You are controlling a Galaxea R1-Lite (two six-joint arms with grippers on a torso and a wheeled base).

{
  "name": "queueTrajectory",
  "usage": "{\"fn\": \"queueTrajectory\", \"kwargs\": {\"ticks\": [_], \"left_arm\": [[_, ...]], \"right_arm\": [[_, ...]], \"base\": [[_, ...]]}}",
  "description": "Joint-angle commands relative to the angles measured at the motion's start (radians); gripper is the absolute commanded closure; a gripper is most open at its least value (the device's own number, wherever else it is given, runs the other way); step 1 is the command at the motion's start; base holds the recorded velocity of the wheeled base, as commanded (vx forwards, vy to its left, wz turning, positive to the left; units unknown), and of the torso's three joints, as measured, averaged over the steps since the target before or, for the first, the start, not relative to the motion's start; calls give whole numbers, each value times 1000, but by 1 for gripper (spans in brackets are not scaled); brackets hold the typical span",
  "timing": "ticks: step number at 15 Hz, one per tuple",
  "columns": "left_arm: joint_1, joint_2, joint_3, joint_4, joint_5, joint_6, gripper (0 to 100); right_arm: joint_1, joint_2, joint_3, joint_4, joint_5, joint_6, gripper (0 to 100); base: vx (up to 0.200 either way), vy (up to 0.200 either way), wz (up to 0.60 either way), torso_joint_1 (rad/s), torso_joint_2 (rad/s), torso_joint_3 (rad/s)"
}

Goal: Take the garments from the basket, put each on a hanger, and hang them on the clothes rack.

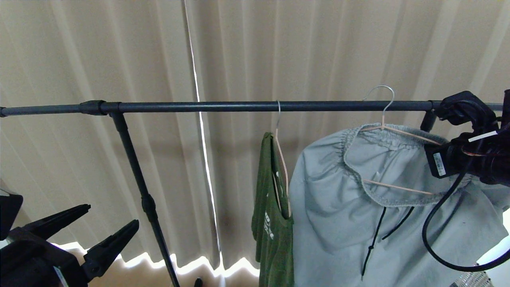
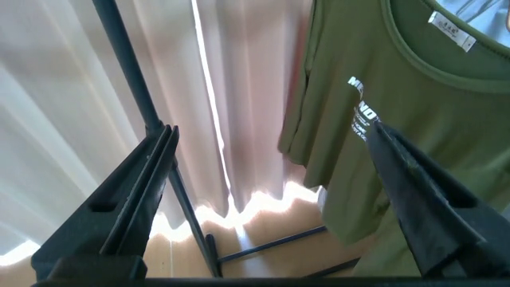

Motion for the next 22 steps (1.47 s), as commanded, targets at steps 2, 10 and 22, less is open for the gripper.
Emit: {"fn": "queueTrajectory", "kwargs": {"ticks": [2, 10, 22], "left_arm": [[1, 0, 0, -1, 0, 0, 0], [19, -23, 17, -1, 8, 1, 0], [252, -277, 48, 147, 5, 1, 0]], "right_arm": [[15, 23, 7, 1, -5, 0, 100], [52, 0, 48, -2, 9, 27, 0], [104, -267, 294, -224, 315, 84, 0]], "base": [[0, 0, 0, 0, 0, 0], [0, 0, 0, 0, 0, 0], [0, 0, 0, 0, 0, 0]]}}
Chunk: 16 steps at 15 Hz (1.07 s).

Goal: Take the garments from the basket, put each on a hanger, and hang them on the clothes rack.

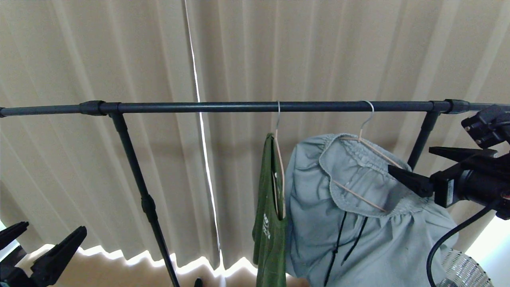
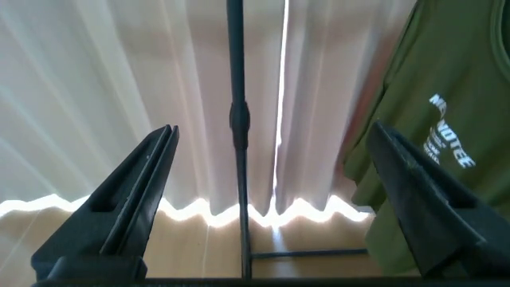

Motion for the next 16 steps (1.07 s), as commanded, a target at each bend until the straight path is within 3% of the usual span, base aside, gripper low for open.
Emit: {"fn": "queueTrajectory", "kwargs": {"ticks": [1, 2, 4, 6, 8, 9, 13, 15, 16], "left_arm": [[2, -109, -1, 55, 5, 0, 0], [2, -147, 0, 87, 5, 0, 0], [8, -281, -12, 248, 10, 0, 0], [59, -444, -67, 480, 36, 2, 0], [110, -569, -119, 678, 33, 2, 0], [122, -615, -113, 727, 36, 0, 0], [171, -730, -62, 805, 39, -3, 0], [160, -772, -3, 791, 40, -3, 0], [160, -773, 20, 736, 37, -6, 0]], "right_arm": [[0, -130, 46, -18, 1, 1, 0], [0, -181, 66, -15, 1, -1, 0], [-4, -334, 144, -3, -2, -5, 0], [-24, -506, 230, 48, -12, -5, 0], [-78, -669, 258, 236, -10, -5, 0], [-99, -742, 264, 336, -8, -4, 0], [-159, -966, 307, 568, -38, -4, 0], [-194, -1133, 311, 738, -47, 12, 0], [-194, -1198, 319, 795, -45, 33, 0]], "base": [[0, 0, 0, 0, 0, 0], [0, 0, 0, 0, 0, 0], [0, 0, 0, 0, 0, 0], [0, 0, 0, 0, 0, 0], [0, 0, 0, 0, 0, 0], [0, 0, 0, 0, 0, 0], [0, 0, 0, 0, 0, 0], [0, 0, 0, 0, 0, 0], [0, 0, 0, 0, 0, 0]]}}
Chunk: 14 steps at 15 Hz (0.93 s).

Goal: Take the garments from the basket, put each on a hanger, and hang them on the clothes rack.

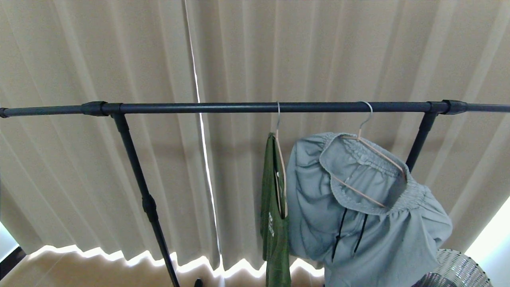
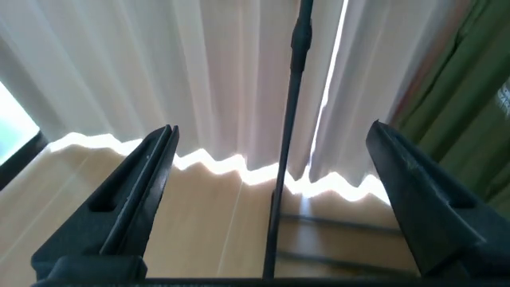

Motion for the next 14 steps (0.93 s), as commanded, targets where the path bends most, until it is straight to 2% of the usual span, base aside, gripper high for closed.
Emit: {"fn": "queueTrajectory", "kwargs": {"ticks": [1, 3, 4, 6, 9, 12, 14], "left_arm": [[-1, -44, 64, -60, -2, -2, 0], [-1, -44, 151, -235, -32, -3, 0], [-1, -44, 156, -242, -89, -6, 0], [-1, -44, 154, -242, -112, -5, 0], [-3, -44, 154, -244, -120, -6, 0], [-3, -44, 154, -244, -120, -21, 0], [-3, -44, 154, -244, -120, -21, 0]], "right_arm": [[-35, -228, 22, 115, -4, 34, 0], [-61, -277, 67, 117, -5, 94, 0], [-61, -275, 76, 98, -2, 123, 0], [-61, -275, 137, 28, -5, 147, 0], [-61, -275, 289, -259, 4, 144, 0], [-61, -275, 301, -291, 9, 152, 0], [-61, -275, 300, -285, 53, 150, 0]], "base": [[0, 0, 0, 0, 0, 0], [0, 0, 0, 0, 0, 0], [0, 0, 0, 0, 0, 0], [0, 0, 0, 0, 0, 0], [0, 0, 0, 0, 0, 0], [0, 0, 0, 0, 0, 0], [0, 0, 0, 0, 0, 0]]}}
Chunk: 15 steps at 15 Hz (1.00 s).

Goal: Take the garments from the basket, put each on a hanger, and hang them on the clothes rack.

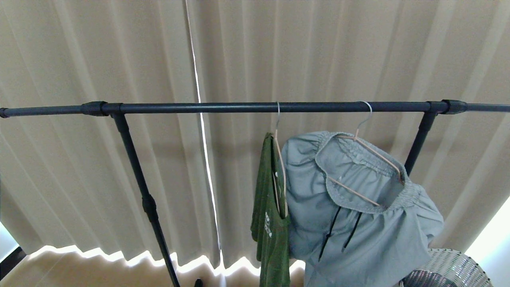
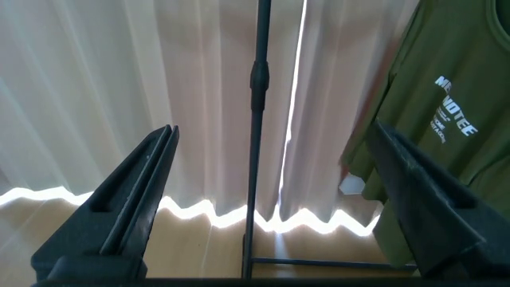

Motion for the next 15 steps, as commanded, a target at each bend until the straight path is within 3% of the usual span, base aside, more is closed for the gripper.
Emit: {"fn": "queueTrajectory", "kwargs": {"ticks": [1, 15], "left_arm": [[0, 0, 0, 0, 1, -2, 0], [0, 0, 0, 0, 1, -2, 0]], "right_arm": [[1, 0, 2, -1, 13, -1, 0], [1, 0, 6, -12, 11, -16, 0]], "base": [[0, 0, 0, 0, 0, 0], [0, 0, 0, 0, 0, 0]]}}
